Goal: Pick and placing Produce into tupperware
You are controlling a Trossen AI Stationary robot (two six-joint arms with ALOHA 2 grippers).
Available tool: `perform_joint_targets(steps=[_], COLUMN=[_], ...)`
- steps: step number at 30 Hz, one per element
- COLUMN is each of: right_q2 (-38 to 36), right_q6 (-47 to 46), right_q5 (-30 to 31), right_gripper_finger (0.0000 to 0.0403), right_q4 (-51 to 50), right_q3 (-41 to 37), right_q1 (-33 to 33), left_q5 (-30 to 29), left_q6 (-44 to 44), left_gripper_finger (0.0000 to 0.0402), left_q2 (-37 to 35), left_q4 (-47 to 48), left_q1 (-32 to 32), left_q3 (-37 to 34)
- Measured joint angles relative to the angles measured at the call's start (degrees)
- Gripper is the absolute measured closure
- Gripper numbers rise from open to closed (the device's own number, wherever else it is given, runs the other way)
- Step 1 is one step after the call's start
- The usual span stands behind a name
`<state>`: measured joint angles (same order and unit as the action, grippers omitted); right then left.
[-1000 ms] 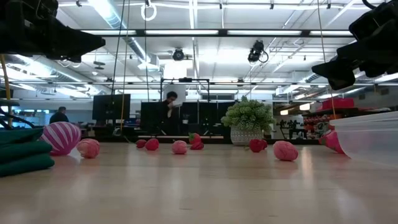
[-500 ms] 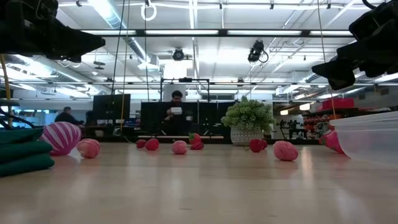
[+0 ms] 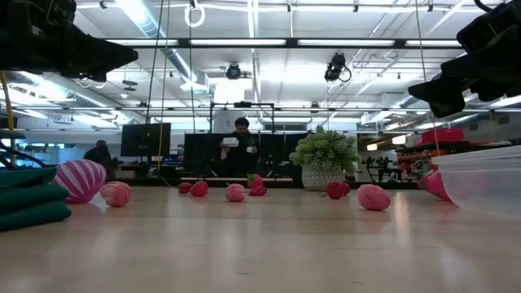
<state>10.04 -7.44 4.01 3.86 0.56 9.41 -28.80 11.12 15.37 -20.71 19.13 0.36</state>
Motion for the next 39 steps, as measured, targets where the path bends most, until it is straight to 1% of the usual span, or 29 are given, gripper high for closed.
perform_joint_targets(steps=[4, 8, 9, 12, 14, 16, 17, 20, 21, 24, 25, 28, 32, 33, 36, 39], right_q2=[0.0, 0.0, 0.0, 0.2, 0.5, 0.9, 1.3, 2.9, 3.7, 6.3, 7.3, 11.1, 18.0, 19.9, 24.5, 29.1], right_q6=[-0.3, 0.2, 1.5, 3.7, 5.5, 9.5, 11.8, 17.8, 19.5, 20.7, 20.7, 20.8, 21.1, 21.3, 21.5, 21.0], right_q5=[0.0, 0.0, 0.0, 0.1, 1.6, 3.5, 3.7, 3.6, 3.6, 3.6, 3.6, 3.5, 3.5, 3.5, 3.5, 3.5], right_gripper_finger=[0.0080, 0.0080, 0.0080, 0.0080, 0.0080, 0.0080, 0.0080, 0.0080, 0.0080, 0.0080, 0.0080, 0.0075, 0.0064, 0.0062, 0.0057, 0.0057], right_q4=[-0.5, 0.2, 0.6, 0.4, 2.0, 6.8, 10.4, 23.0, 27.1, 37.4, 38.3, 35.5, 34.5, 34.5, 33.7, 30.6], right_q3=[0.3, 1.7, 1.8, 1.8, 1.8, 1.7, 1.7, 1.8, 1.8, 1.9, 2.3, 4.8, 9.8, 11.5, 16.2, 20.7], right_q1=[0.0, 0.0, 0.0, 0.0, 0.0, 0.0, 0.0, 0.0, -0.1, -0.8, -1.2, -3.0, -6.3, -7.0, -8.8, -10.1], left_q5=[0.0, 0.0, 0.0, 0.0, 0.0, -0.5, -2.0, -10.4, -11.8, -11.2, -10.5, -7.7, -7.3, -7.6, -7.8, -7.8], left_q6=[0.1, 6.9, 6.4, 0.1, -2.0, -2.8, -2.8, -2.7, -1.3, 4.4, 5.6, 9.5, 14.6, 13.6, 4.7, -1.4], left_gripper_finger=[0.0319, 0.0317, 0.0317, 0.0320, 0.0323, 0.0325, 0.0327, 0.0332, 0.0333, 0.0334, 0.0331, 0.0312, 0.0277, 0.0267, 0.0243, 0.0232], left_q2=[0.0, 0.0, 0.0, 0.0, 0.0, 0.0, 0.0, 0.0, 0.1, 1.7, 2.9, 8.6, 19.2, 22.0, 30.1, 37.7], left_q4=[-0.2, -4.5, -4.9, -4.6, -4.7, -6.1, -7.7, -9.1, -9.3, -9.8, -9.4, -9.5, -8.3, -8.2, -6.1, 0.7], left_q1=[0.0, -0.6, -0.7, -0.7, -0.7, -0.7, -0.9, -2.8, -3.9, -7.6, -8.8, -12.6, -18.6, -20.5, -25.8, -31.0], left_q3=[0.0, 0.0, 0.0, 0.0, 0.0, 0.0, 0.0, 1.4, 2.5, 6.2, 7.5, 12.8, 21.6, 23.8, 31.1, 38.3])
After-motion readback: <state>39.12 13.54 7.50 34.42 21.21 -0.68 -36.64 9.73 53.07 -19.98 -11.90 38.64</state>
